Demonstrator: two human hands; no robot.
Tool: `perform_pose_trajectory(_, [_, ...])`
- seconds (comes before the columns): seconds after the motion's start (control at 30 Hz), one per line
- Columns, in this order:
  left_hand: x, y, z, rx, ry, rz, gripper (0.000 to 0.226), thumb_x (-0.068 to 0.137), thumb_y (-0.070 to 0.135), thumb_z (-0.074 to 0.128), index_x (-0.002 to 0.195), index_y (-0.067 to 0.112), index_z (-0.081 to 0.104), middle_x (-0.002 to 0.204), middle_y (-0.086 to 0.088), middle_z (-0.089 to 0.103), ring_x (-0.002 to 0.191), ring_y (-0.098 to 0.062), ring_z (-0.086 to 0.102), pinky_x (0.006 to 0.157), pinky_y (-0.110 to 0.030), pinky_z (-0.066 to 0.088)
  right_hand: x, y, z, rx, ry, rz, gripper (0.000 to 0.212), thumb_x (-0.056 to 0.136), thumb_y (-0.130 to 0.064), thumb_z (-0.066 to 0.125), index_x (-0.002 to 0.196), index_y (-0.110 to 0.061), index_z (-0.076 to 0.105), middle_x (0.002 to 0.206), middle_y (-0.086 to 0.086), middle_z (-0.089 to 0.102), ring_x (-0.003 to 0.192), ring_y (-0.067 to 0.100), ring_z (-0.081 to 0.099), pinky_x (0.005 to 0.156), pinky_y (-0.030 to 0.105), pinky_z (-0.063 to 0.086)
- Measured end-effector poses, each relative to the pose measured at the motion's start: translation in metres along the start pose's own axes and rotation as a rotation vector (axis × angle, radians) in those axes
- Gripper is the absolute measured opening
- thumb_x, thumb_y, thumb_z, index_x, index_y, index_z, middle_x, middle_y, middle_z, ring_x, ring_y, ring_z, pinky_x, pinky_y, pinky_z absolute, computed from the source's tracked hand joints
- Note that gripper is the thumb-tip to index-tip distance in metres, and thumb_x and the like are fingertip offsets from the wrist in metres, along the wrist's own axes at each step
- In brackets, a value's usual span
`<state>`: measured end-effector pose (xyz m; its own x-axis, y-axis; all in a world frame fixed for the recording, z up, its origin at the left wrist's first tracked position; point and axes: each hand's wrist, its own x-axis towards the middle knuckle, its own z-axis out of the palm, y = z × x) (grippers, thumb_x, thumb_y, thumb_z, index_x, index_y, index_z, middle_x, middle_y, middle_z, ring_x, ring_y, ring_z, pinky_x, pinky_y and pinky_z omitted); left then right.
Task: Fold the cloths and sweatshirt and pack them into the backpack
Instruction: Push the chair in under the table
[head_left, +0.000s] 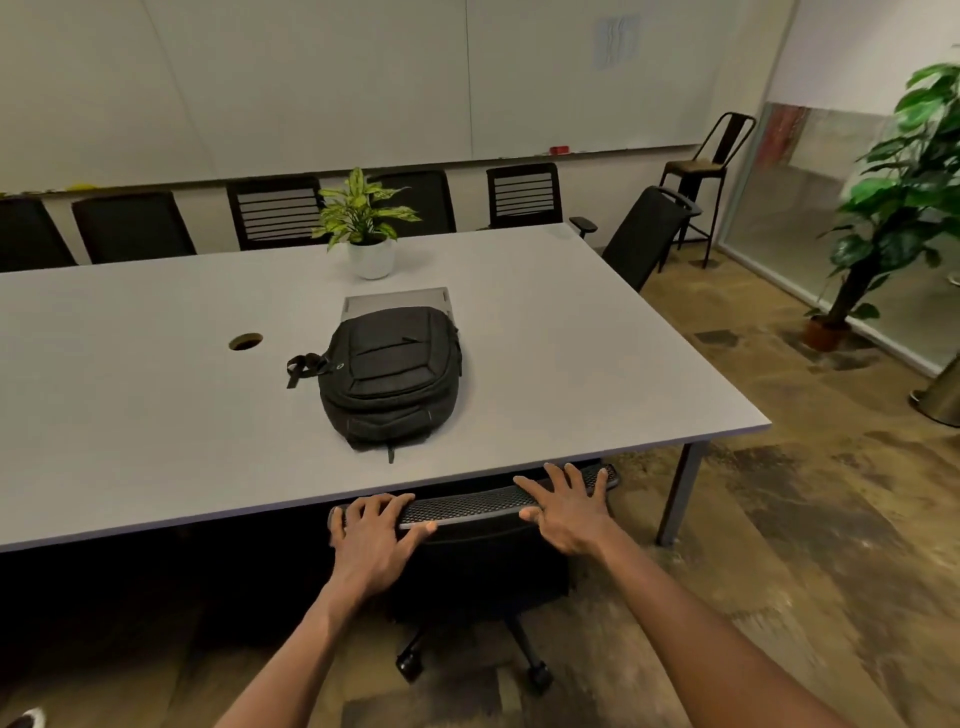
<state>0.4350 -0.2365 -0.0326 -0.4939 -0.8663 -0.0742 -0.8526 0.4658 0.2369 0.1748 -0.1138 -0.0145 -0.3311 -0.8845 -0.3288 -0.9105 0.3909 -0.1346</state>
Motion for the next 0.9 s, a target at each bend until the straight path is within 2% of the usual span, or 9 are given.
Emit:
perform_pose_trajectory(0.23, [0.02, -0.017, -0.003, 0.013, -0.008, -0.006, 0.073, 0.082, 0.081, 0.022, 0.142, 0.044, 0.038, 0.144, 0.005, 0.044, 0.138, -0.024, 0.03, 0.116, -0.052, 0.008, 0.018, -0.027, -0.001, 0.067, 0.019, 0.129, 0.053, 0.103, -0.046, 0.034, 0.149, -0.053, 0.01, 0.164, 0.005, -0.006, 0.144, 0.046, -0.02, 0.108, 0.072, -0.012])
perform_pose_trajectory(0.57, [0.042, -0.037, -0.008, -0.01, -0.005, 0.021, 0.067, 0.085, 0.077, 0.028, 0.141, 0.043, 0.038, 0.145, 0.005, 0.042, 0.138, -0.023, 0.028, 0.116, -0.053, 0.009, 0.043, -0.041, -0.01, 0.081, 0.004, 0.103, 0.054, 0.102, -0.049, 0.033, 0.15, -0.05, 0.01, 0.164, 0.004, -0.004, 0.144, 0.047, -0.02, 0.107, 0.073, -0.009])
perform_pose_trajectory(0.63, [0.05, -0.04, -0.009, -0.007, 0.004, 0.017, 0.07, 0.084, 0.079, 0.025, 0.142, 0.043, 0.038, 0.145, 0.005, 0.042, 0.138, -0.023, 0.028, 0.117, -0.053, 0.01, 0.049, -0.042, -0.012, 0.078, 0.012, 0.097, 0.054, 0.102, -0.049, 0.032, 0.15, -0.05, 0.009, 0.164, 0.005, -0.004, 0.144, 0.047, -0.02, 0.107, 0.073, -0.01])
perform_pose_trajectory(0.77, [0.061, -0.045, -0.011, 0.005, 0.019, 0.023, 0.088, 0.071, 0.086, 0.007, 0.141, 0.043, 0.039, 0.144, 0.005, 0.043, 0.137, -0.023, 0.03, 0.116, -0.052, 0.01, 0.06, -0.045, -0.014, 0.079, 0.032, 0.083, 0.053, 0.103, -0.047, 0.032, 0.151, -0.049, 0.009, 0.164, 0.006, -0.004, 0.143, 0.047, -0.021, 0.106, 0.073, -0.012])
perform_pose_trajectory(0.9, [0.069, -0.051, -0.011, 0.013, 0.022, 0.012, 0.089, 0.07, 0.086, 0.005, 0.141, 0.044, 0.038, 0.144, 0.005, 0.042, 0.137, -0.023, 0.029, 0.116, -0.052, 0.01, 0.071, -0.049, -0.013, 0.075, 0.032, 0.074, 0.054, 0.102, -0.048, 0.031, 0.151, -0.049, 0.008, 0.164, 0.006, -0.004, 0.143, 0.047, -0.022, 0.105, 0.073, -0.013])
